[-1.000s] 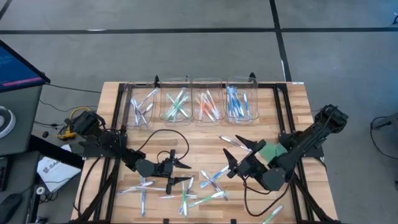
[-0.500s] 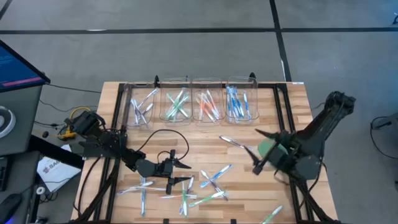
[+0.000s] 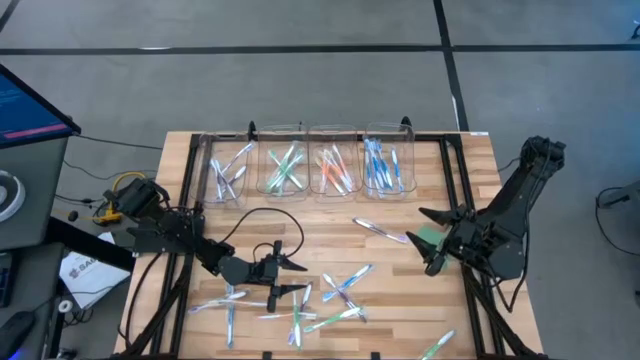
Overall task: Pick & Place Toothbrushes
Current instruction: Put the orange toothbrush into the middle right transparent bin
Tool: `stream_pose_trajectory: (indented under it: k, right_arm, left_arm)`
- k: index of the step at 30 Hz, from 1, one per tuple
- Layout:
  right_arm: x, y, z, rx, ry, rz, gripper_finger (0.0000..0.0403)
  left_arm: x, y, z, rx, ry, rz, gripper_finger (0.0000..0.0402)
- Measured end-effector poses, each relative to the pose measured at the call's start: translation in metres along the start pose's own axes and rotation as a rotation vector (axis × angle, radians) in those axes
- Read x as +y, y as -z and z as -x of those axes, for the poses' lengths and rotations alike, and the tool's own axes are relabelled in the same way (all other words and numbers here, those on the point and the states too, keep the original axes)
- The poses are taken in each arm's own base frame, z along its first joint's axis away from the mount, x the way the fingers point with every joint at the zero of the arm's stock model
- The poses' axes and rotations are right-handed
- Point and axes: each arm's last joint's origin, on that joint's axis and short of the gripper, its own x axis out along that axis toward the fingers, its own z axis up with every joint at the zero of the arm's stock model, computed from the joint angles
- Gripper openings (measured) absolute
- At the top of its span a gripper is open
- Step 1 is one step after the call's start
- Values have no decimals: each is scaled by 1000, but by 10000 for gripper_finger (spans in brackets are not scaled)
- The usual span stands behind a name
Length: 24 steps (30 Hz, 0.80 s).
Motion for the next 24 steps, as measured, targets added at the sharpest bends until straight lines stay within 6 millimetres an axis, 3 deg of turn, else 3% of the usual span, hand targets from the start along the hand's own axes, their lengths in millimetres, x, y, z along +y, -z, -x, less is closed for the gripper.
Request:
stream_pose_trajectory:
  k: [24]
  right_arm:
    - [1, 4, -1, 0, 3, 34, 342]
  left_arm:
    - [3, -1, -2, -2, -13, 27, 194]
